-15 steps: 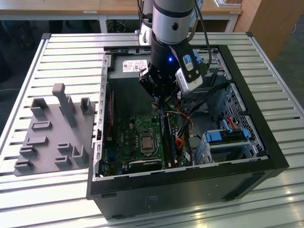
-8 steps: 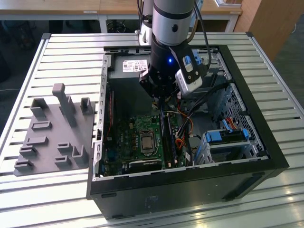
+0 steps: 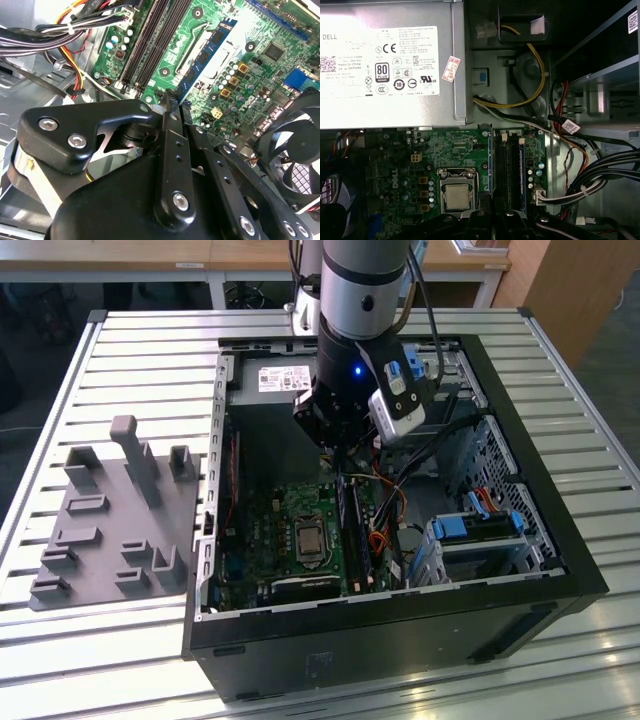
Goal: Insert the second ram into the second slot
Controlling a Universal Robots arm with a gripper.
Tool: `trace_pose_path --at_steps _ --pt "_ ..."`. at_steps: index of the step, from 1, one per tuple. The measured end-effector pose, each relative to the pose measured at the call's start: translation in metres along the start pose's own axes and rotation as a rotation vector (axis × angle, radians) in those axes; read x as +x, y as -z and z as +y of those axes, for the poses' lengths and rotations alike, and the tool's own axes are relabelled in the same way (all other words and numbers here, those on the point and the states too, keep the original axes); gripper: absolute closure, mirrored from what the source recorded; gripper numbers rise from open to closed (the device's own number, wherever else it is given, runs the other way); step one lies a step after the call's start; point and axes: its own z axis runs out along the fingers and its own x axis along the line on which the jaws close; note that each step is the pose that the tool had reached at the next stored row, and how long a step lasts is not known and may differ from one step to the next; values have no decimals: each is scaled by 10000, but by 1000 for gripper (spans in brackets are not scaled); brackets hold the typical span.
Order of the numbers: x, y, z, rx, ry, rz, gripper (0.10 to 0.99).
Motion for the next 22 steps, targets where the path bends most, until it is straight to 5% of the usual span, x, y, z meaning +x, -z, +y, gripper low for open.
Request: trace_pose_path --at_steps 11,17,22 --pt "0 -3 0 -2 25 -1 949" --pt "-1 -51 -2 4 707 14 949" --pt "-5 -91 -73 3 676 17 949"
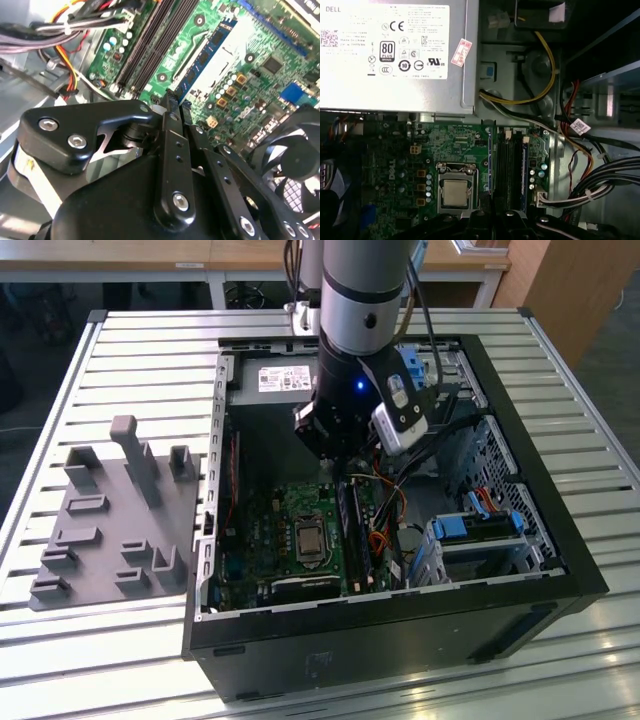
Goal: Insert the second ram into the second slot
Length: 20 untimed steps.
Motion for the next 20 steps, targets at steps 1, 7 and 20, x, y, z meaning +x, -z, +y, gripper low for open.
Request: trace_pose_path --at_steps 1,7,20 --pt "1 -6 -22 0 -19 1 949" --pt "-1 -43 -102 -5 -94 23 949" --pt "-8 -138 -116 -44 -111 138 949"
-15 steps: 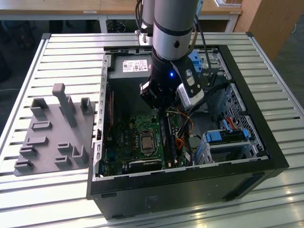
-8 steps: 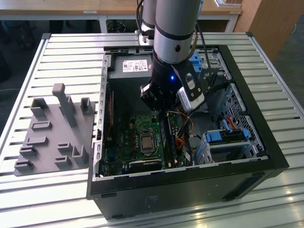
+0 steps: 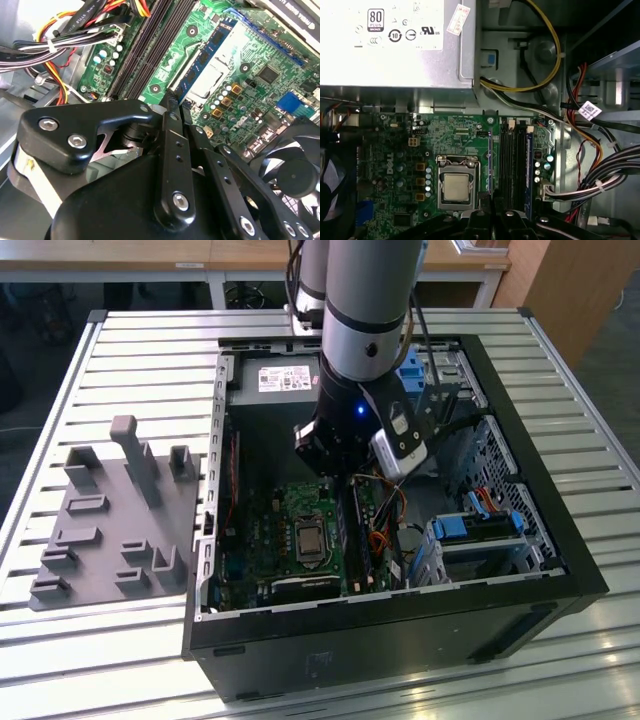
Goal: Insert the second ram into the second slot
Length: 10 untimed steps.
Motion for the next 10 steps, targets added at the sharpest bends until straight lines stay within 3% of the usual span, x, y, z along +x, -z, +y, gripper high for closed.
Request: trace_pose_path --at_steps 10 --pt "-57 -145 -8 -19 -27 30 949"
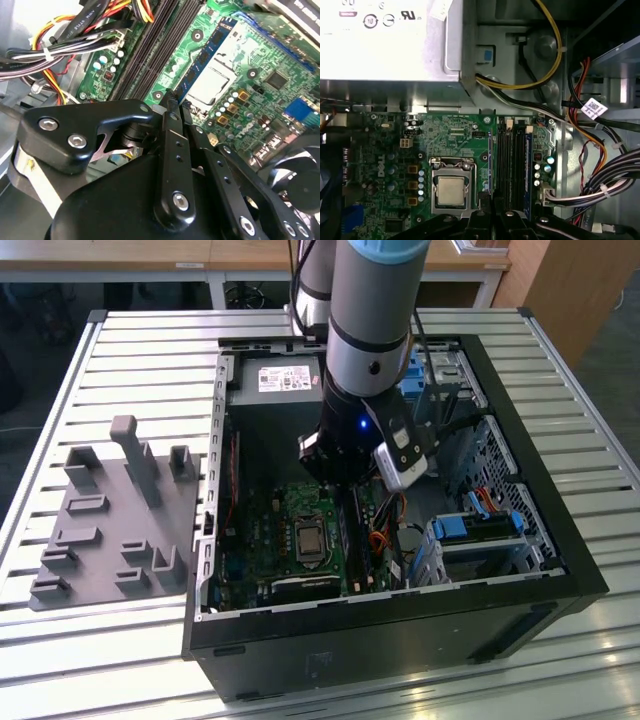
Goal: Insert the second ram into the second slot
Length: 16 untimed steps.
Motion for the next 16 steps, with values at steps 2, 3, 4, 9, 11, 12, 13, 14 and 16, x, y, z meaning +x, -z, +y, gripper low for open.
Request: trace_pose_path --at_steps 2,3,4,9,11,12,13,14,16 --pt "-2 -36 -1 -1 -18 1 949" --pt "-3 -42 -7 3 -30 3 949" --pt "-4 -47 -17 1 -55 2 949" --pt "-6 -76 -43 -10 -147 3 949" --pt "-17 -94 -44 -8 -146 7 949" --pt "-23 -104 -44 -9 -146 10 949" --pt "-27 -111 -44 -9 -146 13 949" --pt "-27 -112 -44 -6 -147 15 949" --pt "-27 -112 -44 -5 -147 15 949"
